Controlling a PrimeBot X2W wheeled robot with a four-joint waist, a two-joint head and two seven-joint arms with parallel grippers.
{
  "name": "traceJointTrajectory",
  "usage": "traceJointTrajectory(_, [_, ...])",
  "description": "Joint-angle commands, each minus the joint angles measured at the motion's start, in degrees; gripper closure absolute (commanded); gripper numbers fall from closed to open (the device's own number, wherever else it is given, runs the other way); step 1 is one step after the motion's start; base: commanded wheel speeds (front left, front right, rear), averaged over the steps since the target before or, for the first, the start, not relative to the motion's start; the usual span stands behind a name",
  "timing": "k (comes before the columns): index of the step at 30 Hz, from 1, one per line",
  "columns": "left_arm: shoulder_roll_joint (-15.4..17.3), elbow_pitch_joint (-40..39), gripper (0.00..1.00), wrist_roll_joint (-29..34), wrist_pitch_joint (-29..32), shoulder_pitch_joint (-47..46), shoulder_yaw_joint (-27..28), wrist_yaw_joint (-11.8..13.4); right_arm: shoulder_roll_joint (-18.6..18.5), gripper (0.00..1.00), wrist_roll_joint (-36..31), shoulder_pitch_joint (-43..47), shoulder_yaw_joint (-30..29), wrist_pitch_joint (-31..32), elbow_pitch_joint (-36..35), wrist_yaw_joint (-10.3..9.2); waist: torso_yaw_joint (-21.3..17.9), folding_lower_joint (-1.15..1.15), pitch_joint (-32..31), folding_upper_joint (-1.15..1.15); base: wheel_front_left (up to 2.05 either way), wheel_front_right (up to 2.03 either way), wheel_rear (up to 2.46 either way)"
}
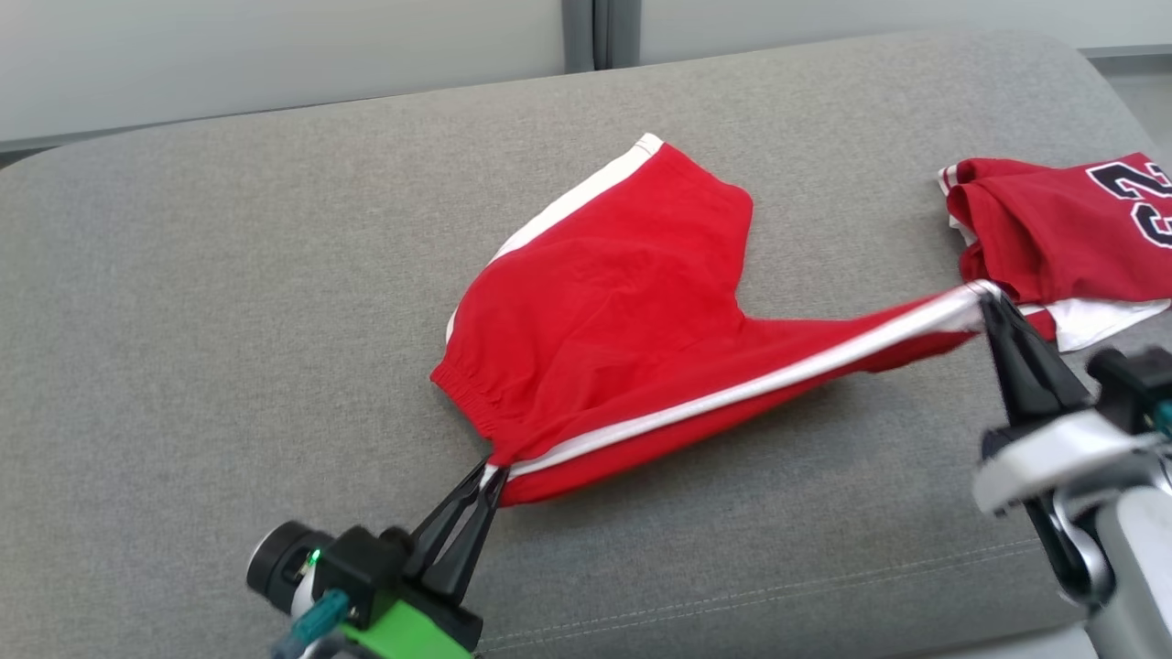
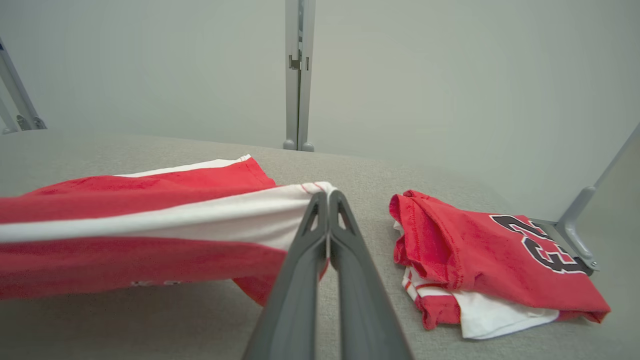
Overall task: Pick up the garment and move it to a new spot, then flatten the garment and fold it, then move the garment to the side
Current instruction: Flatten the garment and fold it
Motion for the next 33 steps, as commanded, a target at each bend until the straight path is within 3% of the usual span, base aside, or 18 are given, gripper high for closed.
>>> traceJointTrajectory(1, [-0.78, 0.63, 1.0, -1.53, 1.06, -2.6, -0.06, -0.24, 0.04, 1.0, 0.84, -2.92, 1.0, 1.8, 1.52, -0.13, 1.49, 0.01, 1.76, 0.0, 0.0, 0.0, 0.0])
traceJointTrajectory(4, [-2.45, 1.76, 1.0, -3.9, 2.65, -4.63, -0.85, -0.42, 0.18, 1.0, 1.8, -7.72, 2.41, 4.26, 4.13, -0.13, 2.54, 0.01, 3.46, 0.0, 0.0, 0.0, 0.0])
traceJointTrajectory(10, [-9.52, 6.24, 1.0, -16.36, 5.61, -10.81, 2.49, -0.7, 0.24, 1.0, 2.17, -23.01, 6.15, 8.84, 13.84, -0.11, 6.11, 0.01, 8.16, 0.0, 0.0, 0.0, 0.0])
traceJointTrajectory(15, [-12.8, 10.73, 1.0, -23.72, 7.44, -15.59, 4.99, 0.01, -0.15, 1.0, 1.8, -34.21, 9.89, 10.65, 23.9, -0.11, 9.2, 0.01, 11.45, 0.0, 0.0, 0.0, 0.0])
traceJointTrajectory(23, [-14.22, 14.55, 1.0, -31.85, 7.84, -21.15, 4.06, 2.15, -0.08, 1.0, 1.06, -46.72, 14.55, 8.37, 39.02, -0.13, 13.88, 0.01, 15.32, 0.0, 0.0, 0.0, 0.0])
traceJointTrajectory(33, [-14.34, 18.56, 1.0, -37.32, 4.23, -28.95, -3.63, 3.14, 0.34, 1.0, -1.28, -56.92, 22.3, 2.68, 49.84, -0.12, 17.54, 0.01, 20.08, 0.0, 0.0, 0.0, 0.0])
